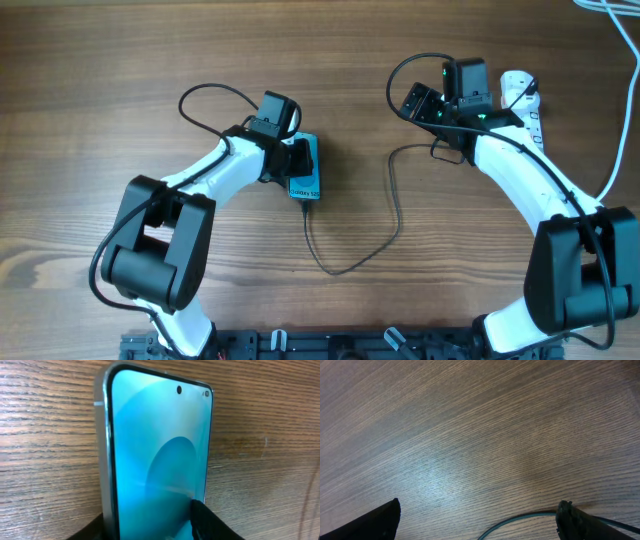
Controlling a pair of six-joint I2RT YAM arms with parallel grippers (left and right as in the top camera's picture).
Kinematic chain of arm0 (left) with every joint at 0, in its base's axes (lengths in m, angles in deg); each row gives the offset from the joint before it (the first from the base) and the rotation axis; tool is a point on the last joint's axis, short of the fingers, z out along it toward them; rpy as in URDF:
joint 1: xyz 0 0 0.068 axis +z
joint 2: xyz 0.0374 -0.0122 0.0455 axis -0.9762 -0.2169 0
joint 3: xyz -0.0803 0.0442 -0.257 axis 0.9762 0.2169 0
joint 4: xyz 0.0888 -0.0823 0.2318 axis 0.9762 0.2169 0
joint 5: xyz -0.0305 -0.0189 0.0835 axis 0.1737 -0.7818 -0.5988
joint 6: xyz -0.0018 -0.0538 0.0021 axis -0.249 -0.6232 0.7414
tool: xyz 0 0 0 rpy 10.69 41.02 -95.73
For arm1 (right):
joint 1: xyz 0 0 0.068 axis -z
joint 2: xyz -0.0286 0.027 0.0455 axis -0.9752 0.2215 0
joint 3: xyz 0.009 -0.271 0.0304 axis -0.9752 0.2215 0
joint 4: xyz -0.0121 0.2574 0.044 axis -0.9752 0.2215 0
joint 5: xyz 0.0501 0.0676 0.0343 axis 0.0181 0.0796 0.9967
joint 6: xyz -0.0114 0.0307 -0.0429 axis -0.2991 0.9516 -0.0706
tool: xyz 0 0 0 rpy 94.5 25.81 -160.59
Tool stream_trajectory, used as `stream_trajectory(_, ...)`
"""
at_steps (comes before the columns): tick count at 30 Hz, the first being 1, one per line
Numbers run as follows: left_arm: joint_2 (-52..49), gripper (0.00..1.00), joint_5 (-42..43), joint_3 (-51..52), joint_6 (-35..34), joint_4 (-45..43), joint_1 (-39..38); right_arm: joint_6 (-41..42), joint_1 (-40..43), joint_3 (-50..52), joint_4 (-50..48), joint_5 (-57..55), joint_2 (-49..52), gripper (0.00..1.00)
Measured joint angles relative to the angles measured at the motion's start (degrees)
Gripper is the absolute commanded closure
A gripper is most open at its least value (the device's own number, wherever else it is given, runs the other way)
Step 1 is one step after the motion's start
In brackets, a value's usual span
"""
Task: Plug charger to phone and switch on socket
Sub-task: 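Lower the phone flat onto the table with the left gripper and release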
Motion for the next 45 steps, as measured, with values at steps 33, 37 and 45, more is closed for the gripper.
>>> stream_trajectory(33,-0.2,0.94,-1.0,0.0,0.2,0.0,0.1,0.0,0.0,0.0,0.0,0.0,0.0,0.00)
stream_trajectory(37,-0.2,0.96,-1.0,-0.2,0.2,0.0,0.1,0.0,0.0,0.0,0.0,0.0,0.0,0.00)
stream_trajectory(45,0.5,0.96,-1.0,-0.2,0.2,0.4,1.1,0.0,0.0,0.0,0.0,0.0,0.0,0.00)
